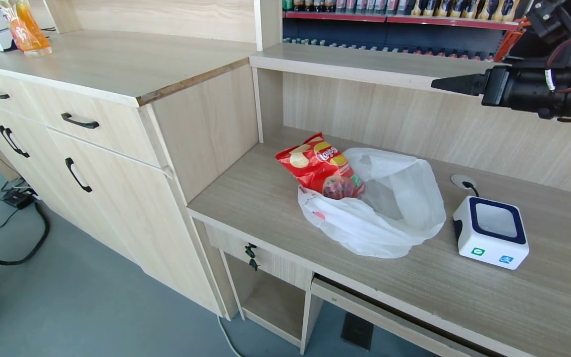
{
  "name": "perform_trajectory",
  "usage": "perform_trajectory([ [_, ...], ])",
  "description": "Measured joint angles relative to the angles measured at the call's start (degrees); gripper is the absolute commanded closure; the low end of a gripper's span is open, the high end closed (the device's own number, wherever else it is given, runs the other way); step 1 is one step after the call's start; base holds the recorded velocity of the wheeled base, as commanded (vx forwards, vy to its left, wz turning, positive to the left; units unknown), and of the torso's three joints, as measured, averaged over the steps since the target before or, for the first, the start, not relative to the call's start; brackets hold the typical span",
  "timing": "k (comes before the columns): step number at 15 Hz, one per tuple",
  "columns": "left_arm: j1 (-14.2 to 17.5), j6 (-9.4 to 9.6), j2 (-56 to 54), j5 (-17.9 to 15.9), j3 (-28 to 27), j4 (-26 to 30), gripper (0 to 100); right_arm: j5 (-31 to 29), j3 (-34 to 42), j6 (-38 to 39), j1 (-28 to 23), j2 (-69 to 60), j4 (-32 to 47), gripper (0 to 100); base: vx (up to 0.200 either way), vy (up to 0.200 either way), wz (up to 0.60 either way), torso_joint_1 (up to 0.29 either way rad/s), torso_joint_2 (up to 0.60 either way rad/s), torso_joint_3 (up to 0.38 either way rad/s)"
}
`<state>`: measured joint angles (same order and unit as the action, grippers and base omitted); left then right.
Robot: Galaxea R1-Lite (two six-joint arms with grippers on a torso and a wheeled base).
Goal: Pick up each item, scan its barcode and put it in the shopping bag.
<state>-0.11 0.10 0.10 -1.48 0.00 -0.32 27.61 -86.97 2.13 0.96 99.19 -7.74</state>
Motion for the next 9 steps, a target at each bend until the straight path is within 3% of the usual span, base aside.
perform_trajectory([
  [3, 0.0, 0.0, 0.0, 0.0, 0.0, 0.0, 100, -8.3, 0.1, -0.4, -2.3, -3.8, 12.2, 0, 0.0, 0.0, 0.0, 0.0, 0.0, 0.0],
  [5, 0.0, 0.0, 0.0, 0.0, 0.0, 0.0, 100, -19.2, -0.2, -2.9, -3.7, -7.0, 22.5, 0, 0.0, 0.0, 0.0, 0.0, 0.0, 0.0],
  [9, 0.0, 0.0, 0.0, 0.0, 0.0, 0.0, 100, -20.6, -0.8, -5.9, -8.9, -10.4, 24.8, 0, 0.0, 0.0, 0.0, 0.0, 0.0, 0.0],
])
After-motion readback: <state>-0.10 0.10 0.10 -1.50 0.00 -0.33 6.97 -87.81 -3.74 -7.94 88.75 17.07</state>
